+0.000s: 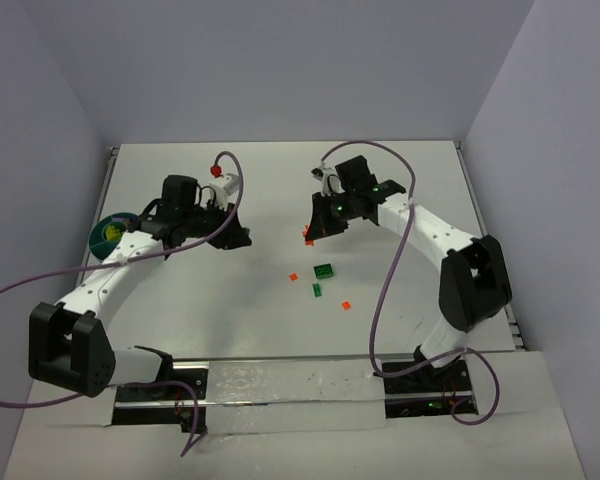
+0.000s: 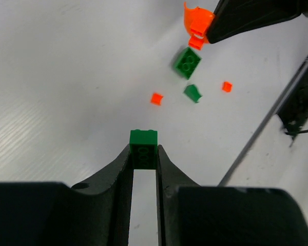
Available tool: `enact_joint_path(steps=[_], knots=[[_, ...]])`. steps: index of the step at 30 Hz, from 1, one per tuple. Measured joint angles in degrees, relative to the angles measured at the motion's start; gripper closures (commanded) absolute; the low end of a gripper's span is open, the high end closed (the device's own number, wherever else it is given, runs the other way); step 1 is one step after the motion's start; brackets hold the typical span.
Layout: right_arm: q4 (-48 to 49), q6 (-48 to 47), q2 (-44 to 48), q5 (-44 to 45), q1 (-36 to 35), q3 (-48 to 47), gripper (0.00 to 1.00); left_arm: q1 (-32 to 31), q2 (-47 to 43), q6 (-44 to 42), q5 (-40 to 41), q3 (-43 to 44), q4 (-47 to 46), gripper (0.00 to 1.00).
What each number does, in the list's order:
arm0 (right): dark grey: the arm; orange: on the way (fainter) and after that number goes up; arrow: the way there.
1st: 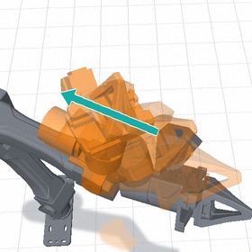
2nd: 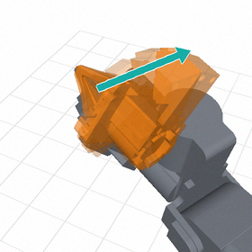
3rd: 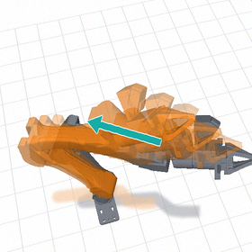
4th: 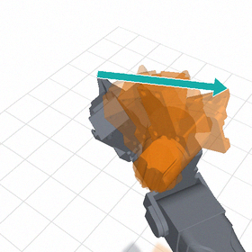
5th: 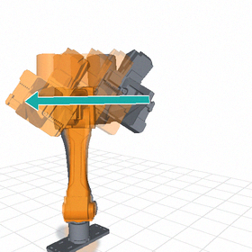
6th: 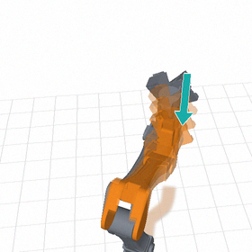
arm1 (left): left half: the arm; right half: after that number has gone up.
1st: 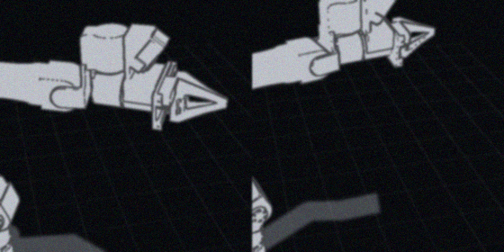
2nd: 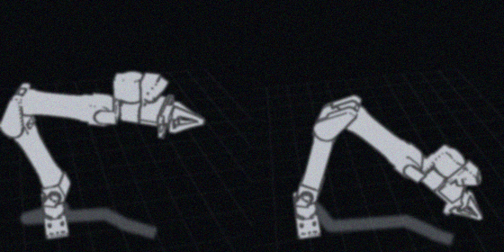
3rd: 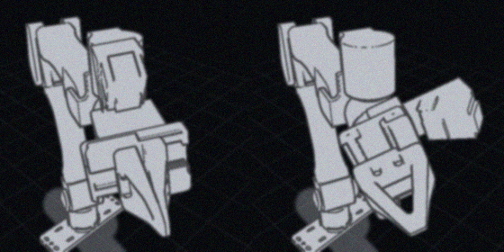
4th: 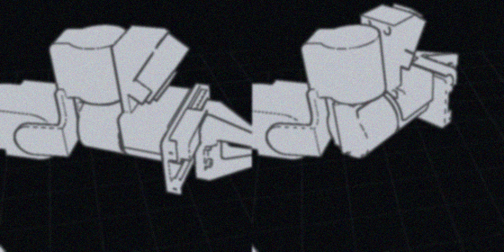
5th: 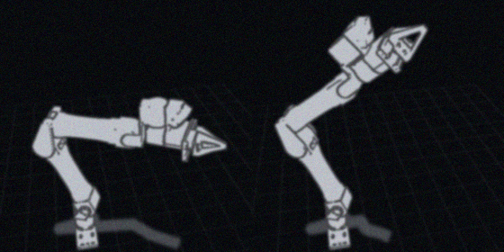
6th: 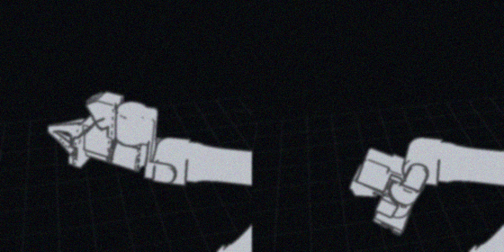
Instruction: Sort the legos into containers by color
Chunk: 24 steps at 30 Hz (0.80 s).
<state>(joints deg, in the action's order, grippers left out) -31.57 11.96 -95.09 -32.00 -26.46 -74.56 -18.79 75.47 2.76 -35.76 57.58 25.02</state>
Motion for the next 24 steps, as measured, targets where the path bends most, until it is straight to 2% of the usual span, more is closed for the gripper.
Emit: enact_joint_path(steps=[9,19,24], knots=[[-2.3,-2.3,-9.1,-3.4,-2.0,-5.2,1.0,12.4,-9.5,-16.7,2.1,0.0,14.9,1.0],[-3.4,-5.4,-15.6,-0.2,-6.1,-8.6,1.0,39.3,-9.1,-34.8,-1.0,3.7,30.6,1.0],[-3.6,-5.9,-16.6,1.4,-6.1,-8.6,1.0,48.7,-4.7,-40.3,-2.0,8.2,34.8,1.0]])
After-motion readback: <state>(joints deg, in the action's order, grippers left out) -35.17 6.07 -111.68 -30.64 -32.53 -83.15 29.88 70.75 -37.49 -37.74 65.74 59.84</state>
